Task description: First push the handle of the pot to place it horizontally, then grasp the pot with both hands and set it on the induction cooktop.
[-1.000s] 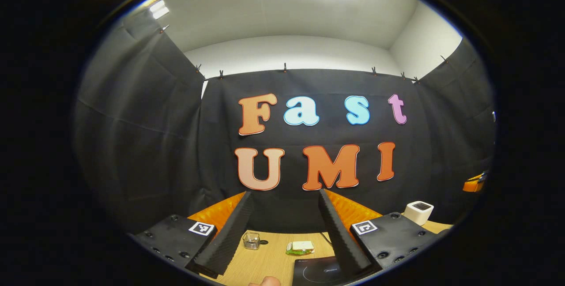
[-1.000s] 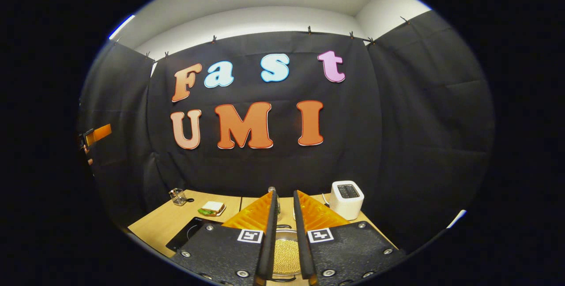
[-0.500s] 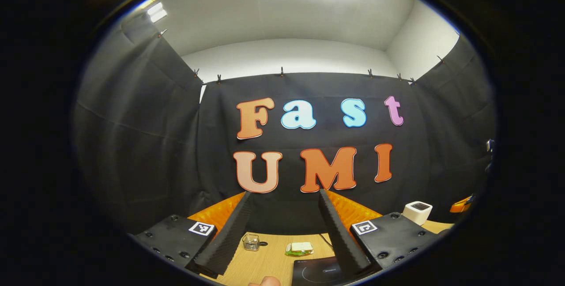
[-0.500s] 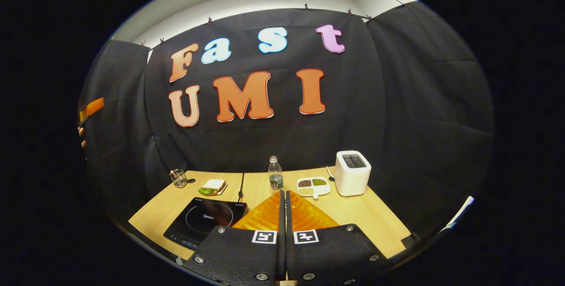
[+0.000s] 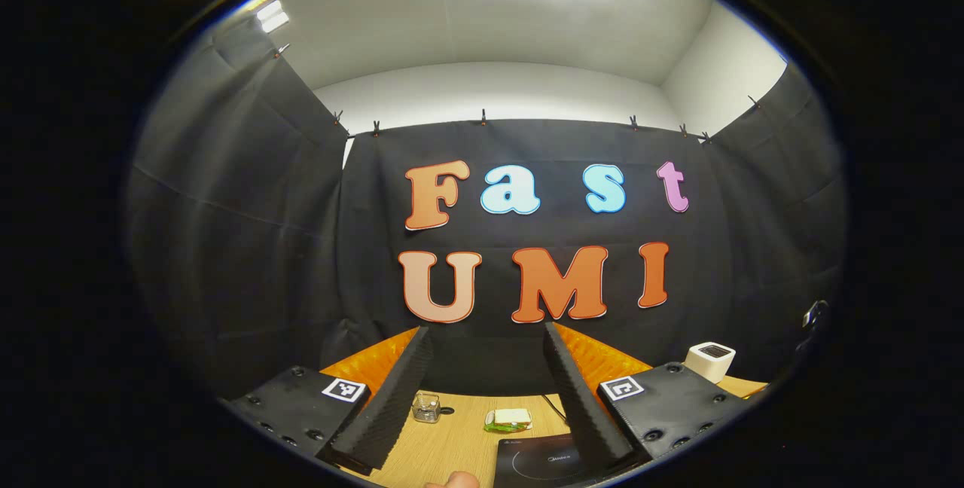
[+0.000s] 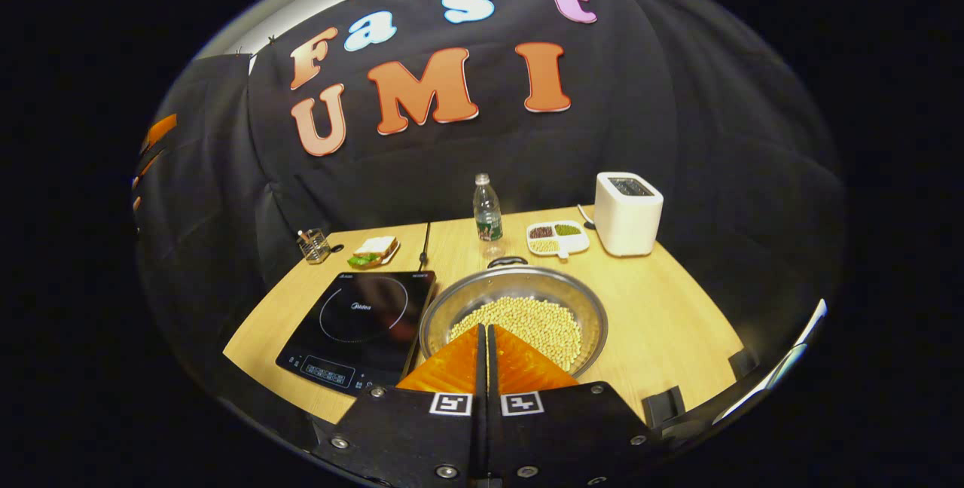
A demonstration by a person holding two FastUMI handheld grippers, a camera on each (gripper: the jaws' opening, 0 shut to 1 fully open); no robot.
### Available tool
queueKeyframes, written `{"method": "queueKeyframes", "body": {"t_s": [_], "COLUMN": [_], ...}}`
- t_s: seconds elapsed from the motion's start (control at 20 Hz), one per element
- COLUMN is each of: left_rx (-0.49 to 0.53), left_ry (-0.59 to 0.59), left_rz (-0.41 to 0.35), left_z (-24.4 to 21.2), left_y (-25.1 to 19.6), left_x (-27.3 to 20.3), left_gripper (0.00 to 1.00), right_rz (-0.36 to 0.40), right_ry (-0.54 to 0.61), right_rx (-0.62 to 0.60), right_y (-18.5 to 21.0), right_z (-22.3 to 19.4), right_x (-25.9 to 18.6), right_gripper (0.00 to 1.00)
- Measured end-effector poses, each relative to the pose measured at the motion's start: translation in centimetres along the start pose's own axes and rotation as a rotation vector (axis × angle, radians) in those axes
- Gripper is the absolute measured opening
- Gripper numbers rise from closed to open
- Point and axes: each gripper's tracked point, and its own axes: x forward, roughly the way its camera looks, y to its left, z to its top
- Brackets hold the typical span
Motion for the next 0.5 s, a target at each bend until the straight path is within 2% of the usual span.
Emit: {"method": "queueKeyframes", "body": {"t_s": [0.5], "left_rx": [-0.001], "left_ry": [0.011], "left_rz": [0.003], "left_z": [-1.4], "left_y": [0.3], "left_x": [-0.5], "left_gripper": [0.98], "right_rz": [0.029], "right_ry": [0.148], "right_rx": [0.012], "right_y": [2.0], "right_z": [-7.7], "right_x": [2.8], "right_gripper": [0.0]}}
